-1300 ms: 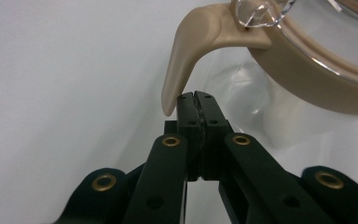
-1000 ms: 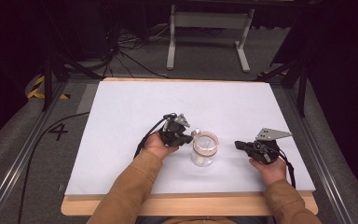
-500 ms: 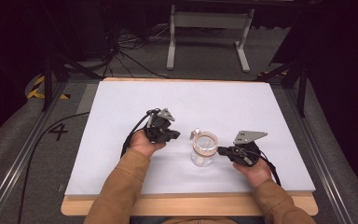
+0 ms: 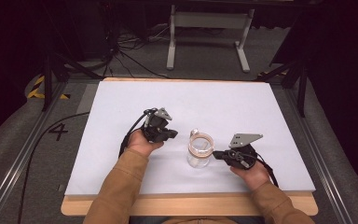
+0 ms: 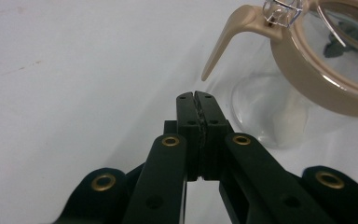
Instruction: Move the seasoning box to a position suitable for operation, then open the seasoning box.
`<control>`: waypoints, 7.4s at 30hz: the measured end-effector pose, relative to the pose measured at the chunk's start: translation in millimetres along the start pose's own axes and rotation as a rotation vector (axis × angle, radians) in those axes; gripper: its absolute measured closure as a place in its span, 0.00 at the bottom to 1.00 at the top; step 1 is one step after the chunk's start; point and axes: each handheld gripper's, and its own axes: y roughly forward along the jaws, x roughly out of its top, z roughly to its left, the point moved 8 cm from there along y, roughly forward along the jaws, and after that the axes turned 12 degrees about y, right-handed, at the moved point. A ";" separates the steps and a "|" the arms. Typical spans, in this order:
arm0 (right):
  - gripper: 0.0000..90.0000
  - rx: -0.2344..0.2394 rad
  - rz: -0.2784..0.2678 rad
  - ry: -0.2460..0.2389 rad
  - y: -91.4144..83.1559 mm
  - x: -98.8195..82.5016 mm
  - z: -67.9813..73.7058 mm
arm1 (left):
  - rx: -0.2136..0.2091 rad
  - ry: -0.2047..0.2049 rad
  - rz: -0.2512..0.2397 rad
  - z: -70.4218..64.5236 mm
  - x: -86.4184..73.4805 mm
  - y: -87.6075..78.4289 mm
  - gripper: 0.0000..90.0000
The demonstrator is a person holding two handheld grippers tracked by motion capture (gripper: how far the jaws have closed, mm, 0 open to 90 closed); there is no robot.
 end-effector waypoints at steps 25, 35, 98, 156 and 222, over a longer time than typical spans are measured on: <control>0.99 0.010 -0.024 -0.017 -8.4 3.3 6.6 | 0.021 -0.106 -0.162 1.1 28.0 -22.2 1.00; 0.99 0.021 -0.049 -0.020 -16.7 1.4 14.6 | 0.019 0.042 -0.240 -15.7 54.7 -22.6 1.00; 0.99 0.113 -0.125 -0.009 -20.2 14.3 49.5 | -0.082 0.048 -0.235 -18.4 62.5 12.9 1.00; 0.99 0.203 -0.256 -0.020 -24.7 67.4 40.5 | 0.014 -0.079 -0.271 -12.8 14.5 -56.2 0.98; 0.71 -0.191 -0.320 0.216 -109.6 43.1 -111.5 | 0.138 -0.210 -0.194 27.1 -31.4 -79.1 0.86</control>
